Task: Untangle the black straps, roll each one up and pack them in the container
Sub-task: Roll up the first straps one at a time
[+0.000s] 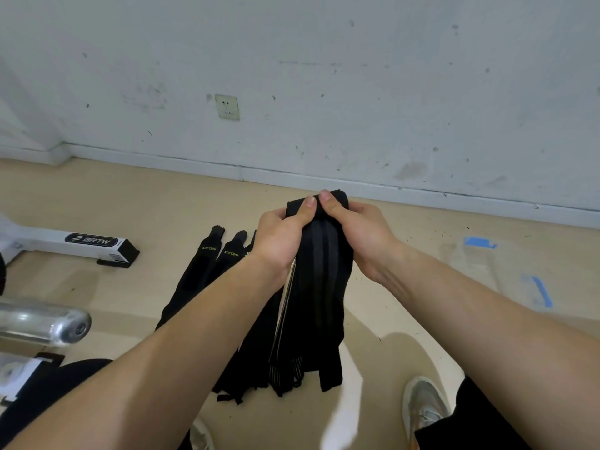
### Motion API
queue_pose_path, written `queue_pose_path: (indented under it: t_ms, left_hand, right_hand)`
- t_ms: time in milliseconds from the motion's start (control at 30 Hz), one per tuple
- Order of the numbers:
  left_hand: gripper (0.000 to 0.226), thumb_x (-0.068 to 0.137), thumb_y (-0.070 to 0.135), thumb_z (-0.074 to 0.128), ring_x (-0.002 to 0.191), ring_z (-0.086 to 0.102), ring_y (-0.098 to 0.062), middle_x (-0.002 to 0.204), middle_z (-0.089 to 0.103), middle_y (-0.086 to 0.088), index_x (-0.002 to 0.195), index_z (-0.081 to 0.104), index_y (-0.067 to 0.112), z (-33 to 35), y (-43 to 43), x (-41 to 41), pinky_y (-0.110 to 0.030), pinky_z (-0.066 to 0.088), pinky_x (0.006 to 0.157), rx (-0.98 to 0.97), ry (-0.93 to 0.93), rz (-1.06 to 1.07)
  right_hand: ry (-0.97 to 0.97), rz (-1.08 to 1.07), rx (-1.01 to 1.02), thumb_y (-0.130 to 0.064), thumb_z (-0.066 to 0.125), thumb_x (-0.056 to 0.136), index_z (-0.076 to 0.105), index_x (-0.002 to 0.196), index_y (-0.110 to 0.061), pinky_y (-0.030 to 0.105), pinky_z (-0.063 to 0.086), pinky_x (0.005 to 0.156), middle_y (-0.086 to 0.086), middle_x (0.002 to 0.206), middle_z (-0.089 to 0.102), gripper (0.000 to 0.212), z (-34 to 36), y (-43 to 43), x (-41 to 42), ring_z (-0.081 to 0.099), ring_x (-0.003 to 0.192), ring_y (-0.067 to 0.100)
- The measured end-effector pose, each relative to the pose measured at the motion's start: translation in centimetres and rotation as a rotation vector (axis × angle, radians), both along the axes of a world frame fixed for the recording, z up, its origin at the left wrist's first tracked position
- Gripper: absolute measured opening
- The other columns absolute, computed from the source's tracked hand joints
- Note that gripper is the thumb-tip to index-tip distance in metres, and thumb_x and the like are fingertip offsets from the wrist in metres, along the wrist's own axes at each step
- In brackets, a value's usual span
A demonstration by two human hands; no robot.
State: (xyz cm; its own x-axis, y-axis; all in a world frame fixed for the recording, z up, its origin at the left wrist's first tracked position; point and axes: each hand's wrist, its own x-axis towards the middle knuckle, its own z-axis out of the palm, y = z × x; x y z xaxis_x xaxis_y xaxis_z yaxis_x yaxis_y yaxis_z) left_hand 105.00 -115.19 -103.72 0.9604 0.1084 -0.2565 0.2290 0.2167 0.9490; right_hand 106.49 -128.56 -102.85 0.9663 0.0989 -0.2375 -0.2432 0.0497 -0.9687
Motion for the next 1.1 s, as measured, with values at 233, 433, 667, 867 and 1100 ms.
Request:
queue_pose_path:
  t_ms: [233, 433, 667, 867, 1100]
  left_hand:
    - [0.027, 0.099, 0.029, 0.069, 0.092, 0.077, -0.032, 0.1, 0.078, -0.015, 0.109, 0.071, 0.004, 0.4, 2.1, 1.4, -0.046, 0.063, 0.082, 0.04, 0.011, 0.148]
    - [0.009, 0.095, 0.017, 0.073, 0.089, 0.071, -0.018, 0.095, 0.073, -0.003, 0.1, 0.066, 0.017, 0.1, 2.1, 1.1, -0.033, 0.059, 0.08, 0.32, -0.205, 0.144]
    - [0.031, 0.092, 0.008, 0.073, 0.087, 0.069, -0.02, 0.101, 0.069, -0.003, 0.097, 0.058, 0.034, 0.8, 2.1, 1.0, -0.037, 0.059, 0.075, 0.384, -0.328, 0.05]
    - [0.03, 0.089, 0.009, 0.076, 0.089, 0.064, -0.005, 0.097, 0.065, 0.01, 0.108, 0.058, 0.024, 1.1, 2.2, 0.6, -0.011, 0.048, 0.074, 0.668, -0.466, -0.016]
    - [0.029, 0.086, 0.007, 0.078, 0.092, 0.062, -0.004, 0.097, 0.065, 0.013, 0.104, 0.061, 0.023, 0.7, 1.7, 0.3, -0.02, 0.05, 0.083, 0.787, -0.534, -0.065]
  right_hand:
    - [-0.083, 0.054, -0.198, -0.03, 0.057, 0.104, 0.069, 0.095, -0.017, 0.029, 0.057, 0.065, 0.003, 0.086, 0.077, 0.02, -1.6, 1.2, -1.3, 0.075, 0.076, 0.018]
    - [-0.084, 0.068, -0.124, -0.021, 0.06, 0.103, 0.07, 0.093, -0.011, 0.034, 0.06, 0.071, 0.01, 0.087, 0.077, 0.017, -1.2, 1.6, -1.6, 0.075, 0.078, 0.022]
    - [-0.168, 0.076, -0.104, -0.027, 0.062, 0.101, 0.066, 0.086, 0.005, 0.036, 0.05, 0.072, 0.022, 0.085, 0.072, 0.036, 0.6, 0.0, -0.9, 0.066, 0.075, 0.023]
    - [-0.05, 0.043, -0.108, -0.063, 0.054, 0.095, 0.072, 0.102, 0.002, 0.042, 0.059, 0.081, 0.017, 0.099, 0.077, 0.069, 1.0, -0.2, -0.4, 0.075, 0.088, 0.027]
    - [0.102, -0.04, -0.051, -0.069, 0.073, 0.077, 0.074, 0.107, -0.009, 0.046, 0.061, 0.09, 0.008, 0.095, 0.079, 0.067, 0.4, 0.1, 0.2, 0.077, 0.087, 0.025]
